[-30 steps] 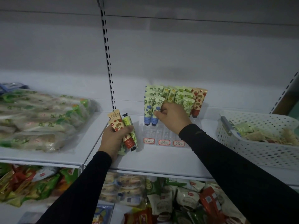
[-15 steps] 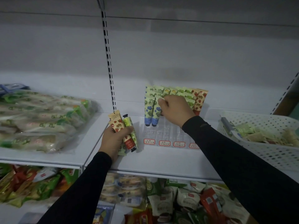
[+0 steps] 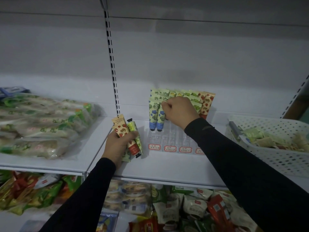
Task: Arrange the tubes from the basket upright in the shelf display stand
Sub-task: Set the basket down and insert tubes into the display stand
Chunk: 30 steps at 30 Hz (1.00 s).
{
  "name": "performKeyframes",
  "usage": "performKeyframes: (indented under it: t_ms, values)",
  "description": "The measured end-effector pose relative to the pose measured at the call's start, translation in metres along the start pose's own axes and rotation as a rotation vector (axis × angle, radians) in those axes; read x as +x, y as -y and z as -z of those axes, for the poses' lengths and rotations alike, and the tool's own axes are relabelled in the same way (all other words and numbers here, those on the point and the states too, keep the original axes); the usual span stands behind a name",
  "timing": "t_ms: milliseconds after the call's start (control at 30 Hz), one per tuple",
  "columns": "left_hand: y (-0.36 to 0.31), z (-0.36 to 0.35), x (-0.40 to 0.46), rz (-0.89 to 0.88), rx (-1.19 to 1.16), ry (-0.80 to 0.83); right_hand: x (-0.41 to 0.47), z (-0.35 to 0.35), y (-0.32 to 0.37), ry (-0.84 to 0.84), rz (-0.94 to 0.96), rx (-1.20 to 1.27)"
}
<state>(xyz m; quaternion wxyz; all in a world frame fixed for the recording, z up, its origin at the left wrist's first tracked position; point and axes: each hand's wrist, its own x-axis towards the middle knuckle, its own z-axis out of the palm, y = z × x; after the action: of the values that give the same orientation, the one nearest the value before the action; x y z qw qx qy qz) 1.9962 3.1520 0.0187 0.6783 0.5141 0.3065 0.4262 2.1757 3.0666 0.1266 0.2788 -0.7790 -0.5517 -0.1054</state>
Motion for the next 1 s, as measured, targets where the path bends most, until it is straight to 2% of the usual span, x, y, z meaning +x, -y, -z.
performKeyframes:
  t_ms: [267, 467, 833, 1000]
  values:
    - [-0.001, -0.001, 0.0, 0.003, 0.009, -0.005, -0.003, 0.0, -0.001, 0.008, -0.035, 0.021]
    - [0.0, 0.0, 0.0, 0.001, 0.012, 0.002, -0.011, -0.006, -0.007, -0.009, -0.108, 0.13]
    - [0.0, 0.003, 0.002, 0.006, 0.001, -0.011, -0.035, -0.002, -0.008, -0.11, -0.11, 0.239]
    - [-0.008, 0.001, -0.003, -0.025, 0.036, 0.013, -0.052, -0.007, -0.007, 0.046, -0.095, 0.378]
